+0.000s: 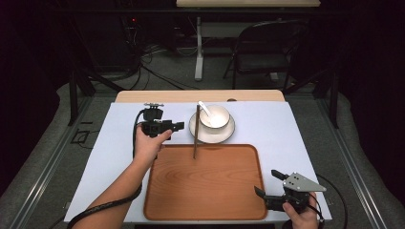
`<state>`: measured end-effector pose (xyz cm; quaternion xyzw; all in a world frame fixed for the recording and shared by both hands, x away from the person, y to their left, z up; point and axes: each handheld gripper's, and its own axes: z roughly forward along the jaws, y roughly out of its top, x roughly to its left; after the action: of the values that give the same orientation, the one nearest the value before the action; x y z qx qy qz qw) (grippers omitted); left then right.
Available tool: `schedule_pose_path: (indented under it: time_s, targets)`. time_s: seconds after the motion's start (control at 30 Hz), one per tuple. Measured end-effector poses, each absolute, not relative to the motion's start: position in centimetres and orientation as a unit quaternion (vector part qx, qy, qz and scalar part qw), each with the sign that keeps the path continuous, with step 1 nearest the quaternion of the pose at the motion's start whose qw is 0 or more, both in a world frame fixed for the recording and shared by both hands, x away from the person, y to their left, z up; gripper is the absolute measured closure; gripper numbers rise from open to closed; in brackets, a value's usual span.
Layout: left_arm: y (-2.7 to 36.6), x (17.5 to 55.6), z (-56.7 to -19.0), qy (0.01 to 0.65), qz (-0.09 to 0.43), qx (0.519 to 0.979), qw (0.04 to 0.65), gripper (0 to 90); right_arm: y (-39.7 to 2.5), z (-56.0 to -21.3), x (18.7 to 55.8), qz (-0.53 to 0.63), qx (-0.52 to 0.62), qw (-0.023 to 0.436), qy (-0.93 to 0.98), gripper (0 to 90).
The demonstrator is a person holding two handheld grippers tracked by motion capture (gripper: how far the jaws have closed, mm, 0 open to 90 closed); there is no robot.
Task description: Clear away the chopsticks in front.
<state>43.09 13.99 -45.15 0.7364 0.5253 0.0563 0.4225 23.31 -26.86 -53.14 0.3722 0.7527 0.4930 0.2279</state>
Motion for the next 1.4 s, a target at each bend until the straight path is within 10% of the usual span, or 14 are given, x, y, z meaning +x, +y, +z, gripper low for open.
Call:
schedule_pose_path:
  time_s: [0.97,1.4]
  targets:
    - [11.4,50.3,-46.6,0.567,0.052,0.729,0.379,42.9,-26.9,-53.2,23.3,0.495,0.371,0.225,0.753,14.8]
    - [9.6,51.3,-49.0,0.577,-0.004,0.738,0.350,64.4,-26.9,-53.2,23.3,0.496,0.370,0.225,0.753,14.8]
